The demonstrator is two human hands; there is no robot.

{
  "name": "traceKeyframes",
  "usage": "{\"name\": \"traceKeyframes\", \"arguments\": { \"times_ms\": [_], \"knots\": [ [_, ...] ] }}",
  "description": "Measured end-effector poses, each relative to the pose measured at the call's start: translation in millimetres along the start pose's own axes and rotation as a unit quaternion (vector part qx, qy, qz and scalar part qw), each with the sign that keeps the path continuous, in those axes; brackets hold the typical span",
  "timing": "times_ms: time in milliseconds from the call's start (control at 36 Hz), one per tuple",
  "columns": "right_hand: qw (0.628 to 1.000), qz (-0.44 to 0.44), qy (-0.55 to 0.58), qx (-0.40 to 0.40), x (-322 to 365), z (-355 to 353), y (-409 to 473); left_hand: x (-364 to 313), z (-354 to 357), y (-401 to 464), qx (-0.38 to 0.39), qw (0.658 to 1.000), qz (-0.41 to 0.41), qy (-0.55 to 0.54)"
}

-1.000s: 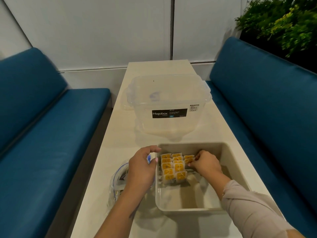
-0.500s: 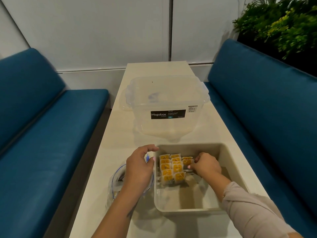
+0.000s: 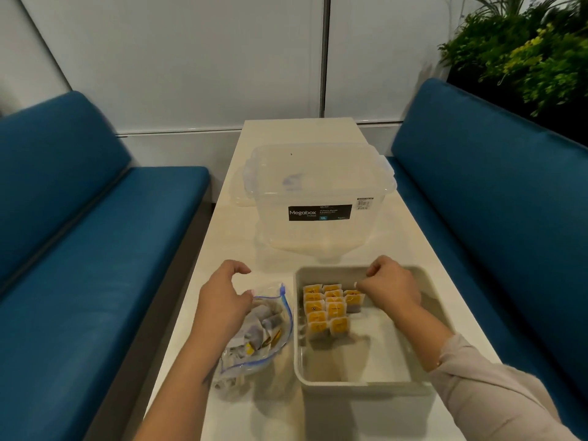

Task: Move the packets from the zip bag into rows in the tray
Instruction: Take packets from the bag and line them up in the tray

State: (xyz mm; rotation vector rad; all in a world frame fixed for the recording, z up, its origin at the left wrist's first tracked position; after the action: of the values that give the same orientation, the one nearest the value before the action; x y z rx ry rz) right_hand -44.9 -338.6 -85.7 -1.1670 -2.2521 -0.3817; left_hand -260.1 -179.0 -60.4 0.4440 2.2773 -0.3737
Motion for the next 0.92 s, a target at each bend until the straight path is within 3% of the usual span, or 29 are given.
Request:
{"name": "traceKeyframes", "arguments": {
  "times_ms": [167, 306, 472, 639, 750, 917],
  "knots": [
    [0.994, -0.086, 0.064, 0.003, 43.2, 2.0, -10.7, 35.8, 1.9, 0.3, 0.050, 0.991, -0.085, 0.096],
    [0.977, -0.181, 0.090, 0.071, 76.6, 18.2, -26.3, 51.2, 6.8, 0.9, 0.036, 0.991, -0.103, 0.075],
    [0.931, -0.306, -0.019, 0.200, 109.1, 47.7, -49.9, 55.6, 7.1, -1.9, 0.024, 0.994, -0.102, 0.034],
    [0.845, -0.440, -0.184, 0.242, 127.9, 93.8, -65.4, 52.2, 4.6, -2.3, 0.037, 0.993, -0.110, -0.004],
    [0.823, -0.455, -0.251, 0.228, 131.7, 122.2, -68.5, 51.4, 3.3, -4.5, 0.050, 0.992, -0.109, -0.028],
    [0.842, -0.425, -0.249, 0.221, 128.5, 129.2, -62.6, 53.2, 0.2, -5.7, 0.065, 0.993, -0.098, -0.020]
  ]
}}
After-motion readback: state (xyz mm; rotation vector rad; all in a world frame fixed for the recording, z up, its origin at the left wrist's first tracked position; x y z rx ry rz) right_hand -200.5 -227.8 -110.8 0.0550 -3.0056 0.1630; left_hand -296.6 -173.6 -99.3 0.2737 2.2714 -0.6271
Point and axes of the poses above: each hand's wrist, its own y-axis towards the middle knuckle, its own z-axis out of the palm, x = y × z, the point moved 1 cm from there along y, towards the middle knuckle, and after that the axes turned 14 degrees about -z, right-handed, at the moved point
